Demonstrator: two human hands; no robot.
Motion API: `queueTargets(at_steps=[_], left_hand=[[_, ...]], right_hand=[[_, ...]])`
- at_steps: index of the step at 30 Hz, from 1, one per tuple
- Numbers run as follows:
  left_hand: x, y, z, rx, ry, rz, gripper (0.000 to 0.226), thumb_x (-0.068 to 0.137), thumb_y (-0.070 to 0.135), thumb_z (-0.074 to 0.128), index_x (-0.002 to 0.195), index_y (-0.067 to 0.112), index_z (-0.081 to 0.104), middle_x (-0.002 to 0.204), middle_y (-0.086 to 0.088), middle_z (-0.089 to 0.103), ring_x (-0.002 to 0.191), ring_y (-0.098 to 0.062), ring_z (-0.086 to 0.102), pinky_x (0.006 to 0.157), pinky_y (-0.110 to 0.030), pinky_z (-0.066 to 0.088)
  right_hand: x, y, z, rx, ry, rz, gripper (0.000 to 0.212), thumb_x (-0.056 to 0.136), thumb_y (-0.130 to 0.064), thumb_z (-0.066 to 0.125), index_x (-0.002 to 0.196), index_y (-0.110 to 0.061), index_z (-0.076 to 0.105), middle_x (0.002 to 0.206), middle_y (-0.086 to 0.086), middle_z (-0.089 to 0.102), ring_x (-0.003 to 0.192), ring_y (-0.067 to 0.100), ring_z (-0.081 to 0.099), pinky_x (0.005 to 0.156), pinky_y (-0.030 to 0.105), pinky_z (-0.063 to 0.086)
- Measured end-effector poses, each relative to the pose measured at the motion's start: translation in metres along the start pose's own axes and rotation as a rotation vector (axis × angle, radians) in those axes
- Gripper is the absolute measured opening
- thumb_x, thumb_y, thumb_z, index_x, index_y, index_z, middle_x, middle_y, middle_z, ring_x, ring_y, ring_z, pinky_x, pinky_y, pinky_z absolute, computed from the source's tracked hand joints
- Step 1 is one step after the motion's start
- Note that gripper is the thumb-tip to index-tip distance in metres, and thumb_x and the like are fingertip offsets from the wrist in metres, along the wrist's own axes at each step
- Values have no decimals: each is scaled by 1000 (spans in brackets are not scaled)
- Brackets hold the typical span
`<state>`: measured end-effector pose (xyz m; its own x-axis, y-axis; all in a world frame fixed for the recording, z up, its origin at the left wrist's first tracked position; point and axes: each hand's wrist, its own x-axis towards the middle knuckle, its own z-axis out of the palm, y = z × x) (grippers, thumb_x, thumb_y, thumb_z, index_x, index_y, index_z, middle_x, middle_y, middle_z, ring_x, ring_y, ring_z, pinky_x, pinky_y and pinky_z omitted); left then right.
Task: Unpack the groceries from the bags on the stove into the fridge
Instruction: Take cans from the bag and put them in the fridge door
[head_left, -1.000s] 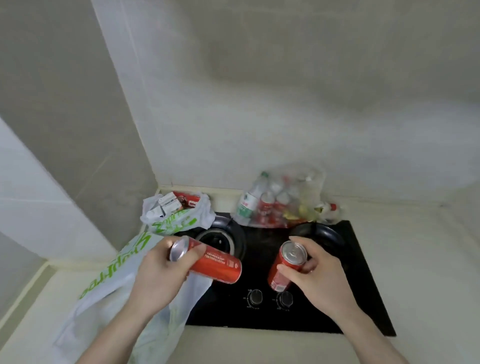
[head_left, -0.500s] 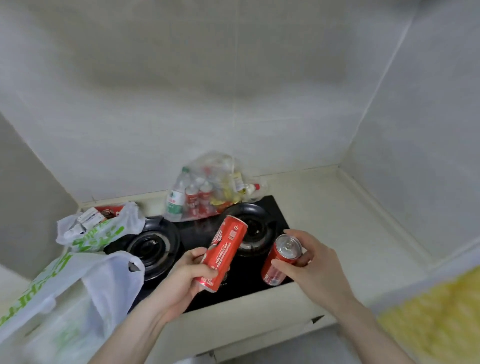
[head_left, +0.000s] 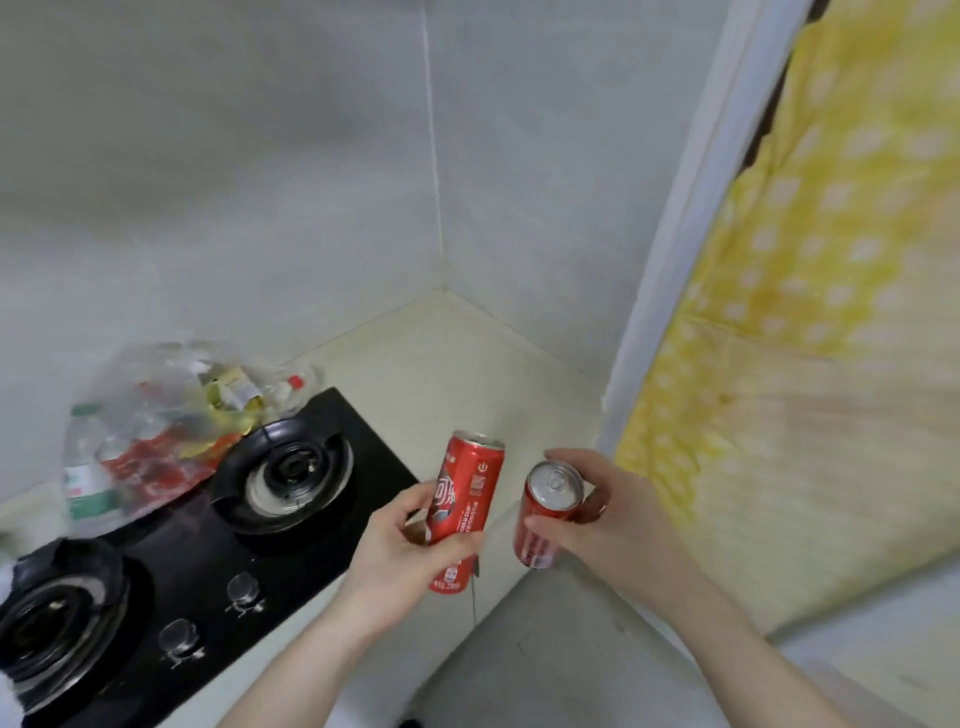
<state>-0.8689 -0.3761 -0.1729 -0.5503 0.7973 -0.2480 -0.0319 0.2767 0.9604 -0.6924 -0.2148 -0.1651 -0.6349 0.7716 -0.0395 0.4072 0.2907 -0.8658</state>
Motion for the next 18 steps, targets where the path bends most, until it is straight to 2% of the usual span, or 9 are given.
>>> queueTargets(at_steps=[2, 4, 8, 10, 12, 15, 18], left_hand=[[14, 10, 26, 99, -56, 77, 50, 75, 6, 89, 118, 23, 70, 102, 1, 78, 97, -15, 74, 87, -26, 57], [32, 19, 52, 188, -100, 156, 52, 72, 8, 91, 116, 23, 70, 103, 5, 77, 99, -10, 71, 92, -20, 52], [70, 37, 112, 286, -241, 237, 60, 65, 12, 95, 115, 31, 68, 103, 16, 75, 97, 2, 67, 79, -10, 48], [88, 45, 144, 319, -336, 278, 59, 63, 13, 96, 112, 32, 68, 101, 18, 75, 95, 4, 68, 77, -13, 48], [108, 53, 176, 331, -444, 319, 59, 63, 12, 96, 111, 34, 69, 102, 18, 75, 96, 2, 69, 81, -19, 49], [134, 63, 224, 338, -578, 380, 61, 63, 17, 96, 108, 47, 67, 103, 21, 75, 98, 2, 69, 87, -26, 51], [155, 76, 270, 320, -665, 440, 67, 61, 25, 96, 108, 59, 62, 104, 27, 72, 97, 6, 68, 84, -26, 52]], right_hand=[[-9, 12, -26, 17, 74, 50, 59, 63, -32, 90, 114, -47, 66, 97, -21, 75, 78, 16, 74, 80, 38, 61], [-18, 23, -51, 37, 149, 99, 59, 63, -32, 91, 114, -47, 66, 96, -21, 76, 77, 14, 75, 80, 39, 62], [-40, 42, -97, 27, 353, 184, 60, 60, -32, 92, 113, -47, 66, 97, -26, 74, 68, 6, 71, 72, 35, 60], [-48, 51, -117, 26, 448, 242, 63, 58, -32, 90, 115, -44, 67, 100, -24, 75, 69, 6, 72, 74, 36, 60], [-55, 60, -136, 17, 537, 297, 62, 58, -30, 92, 114, -42, 67, 102, -25, 74, 65, 5, 70, 73, 32, 59], [-65, 70, -162, 15, 684, 362, 64, 60, -32, 96, 116, -42, 67, 105, -33, 71, 66, 4, 67, 74, 22, 55], [-73, 74, -182, 30, 821, 443, 64, 62, -29, 96, 115, -44, 65, 102, -33, 71, 64, 0, 66, 65, 12, 47]])
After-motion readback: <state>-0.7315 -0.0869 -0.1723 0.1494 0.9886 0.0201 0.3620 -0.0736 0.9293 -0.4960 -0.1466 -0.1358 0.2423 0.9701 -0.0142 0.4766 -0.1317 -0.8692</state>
